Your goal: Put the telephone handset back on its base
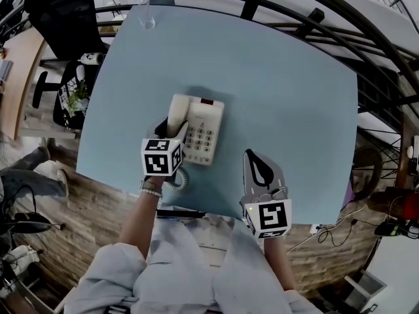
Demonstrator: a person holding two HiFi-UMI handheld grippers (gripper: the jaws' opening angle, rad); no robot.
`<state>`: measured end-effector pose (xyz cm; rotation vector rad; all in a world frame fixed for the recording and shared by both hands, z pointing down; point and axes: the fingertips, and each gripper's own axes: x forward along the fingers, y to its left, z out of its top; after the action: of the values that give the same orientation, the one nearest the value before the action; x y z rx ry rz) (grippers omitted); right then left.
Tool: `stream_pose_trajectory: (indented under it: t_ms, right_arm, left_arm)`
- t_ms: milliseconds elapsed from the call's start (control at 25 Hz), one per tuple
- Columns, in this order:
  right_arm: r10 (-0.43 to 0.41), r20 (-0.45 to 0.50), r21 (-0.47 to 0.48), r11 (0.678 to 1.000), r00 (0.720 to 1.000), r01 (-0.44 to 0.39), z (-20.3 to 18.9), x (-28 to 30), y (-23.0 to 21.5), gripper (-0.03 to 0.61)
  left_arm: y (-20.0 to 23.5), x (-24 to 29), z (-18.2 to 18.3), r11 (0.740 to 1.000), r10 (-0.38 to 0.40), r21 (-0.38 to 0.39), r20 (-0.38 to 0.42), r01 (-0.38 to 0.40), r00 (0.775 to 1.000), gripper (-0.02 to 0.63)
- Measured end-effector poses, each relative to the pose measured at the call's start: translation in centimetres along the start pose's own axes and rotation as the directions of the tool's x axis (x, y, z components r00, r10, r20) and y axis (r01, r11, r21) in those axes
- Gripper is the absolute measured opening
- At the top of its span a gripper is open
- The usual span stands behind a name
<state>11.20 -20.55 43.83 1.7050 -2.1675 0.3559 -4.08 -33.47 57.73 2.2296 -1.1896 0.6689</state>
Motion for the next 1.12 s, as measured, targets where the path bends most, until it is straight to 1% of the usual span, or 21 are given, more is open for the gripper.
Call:
stream_pose_trajectory:
  t_ms: [120, 320, 400, 520, 680, 760, 840, 960, 1040, 1120]
  right_arm:
    - [0.002, 0.003, 0.005, 1.000, 1.000, -0.002, -0.3, -0.1, 0.0, -0.002]
    - [0.007, 0.003, 0.005, 1.000, 1.000, -0.007, -0.3, -0.2, 0.0, -0.002]
    - [0.008, 0.004, 0.006, 1.000, 1.000, -0.008, -0.4, -0.3, -0.1, -0.002]
    - [0.011, -0.001, 0.001, 1.000, 1.000, -0.011, -0.4, -0.4, -0.2, -0.002]
    - [0.016, -0.001, -0.003, 1.000, 1.000, -0.016, -0.3, -0.3, -0.2, -0.002]
    - [0.018, 0.004, -0.003, 1.000, 1.000, -0.018, -0.4, -0.4, -0.2, -0.002]
    - [0.024, 0.007, -0.005, 1.000, 1.000, -0.024, -0.4, -0.4, -0.1, -0.002]
    - [0.034, 0.014, -0.012, 0.999, 0.999, -0.033, -0.3, -0.6, 0.1, -0.002]
    - [0.044, 0.022, -0.019, 0.999, 0.999, -0.044, 0.1, -0.8, 0.2, -0.002]
    - [0.051, 0.033, -0.024, 0.998, 0.998, -0.050, 0.5, -0.8, 0.2, -0.002]
  left_arm:
    - [0.2, 0.0, -0.3, 1.000, 0.018, -0.010, -0.003, -0.018, 1.000, 0.221]
    - [0.2, 0.1, -0.4, 1.000, 0.031, 0.005, 0.007, -0.031, 0.999, 0.222]
    - [-0.1, 0.1, -0.5, 1.000, 0.018, 0.022, 0.006, -0.018, 1.000, 0.223]
    - [-0.6, 0.1, -0.7, 0.997, -0.023, 0.067, -0.006, 0.023, 1.000, 0.223]
    - [-0.6, -0.4, -0.5, 0.998, -0.051, 0.043, -0.001, 0.051, 0.999, 0.225]
    - [-0.6, -0.9, -0.1, 0.998, -0.054, 0.046, 0.014, 0.053, 0.998, 0.225]
    - [-0.5, -1.8, 0.6, 0.997, -0.054, 0.055, 0.049, 0.052, 0.997, 0.225]
    - [-0.7, -3.5, 1.9, 0.995, -0.062, 0.084, 0.123, 0.052, 0.990, 0.224]
    - [-1.1, -5.0, 3.3, 0.992, -0.072, 0.118, 0.189, 0.050, 0.979, 0.222]
    - [-1.7, -6.6, 4.8, 0.986, -0.091, 0.157, 0.260, 0.051, 0.961, 0.221]
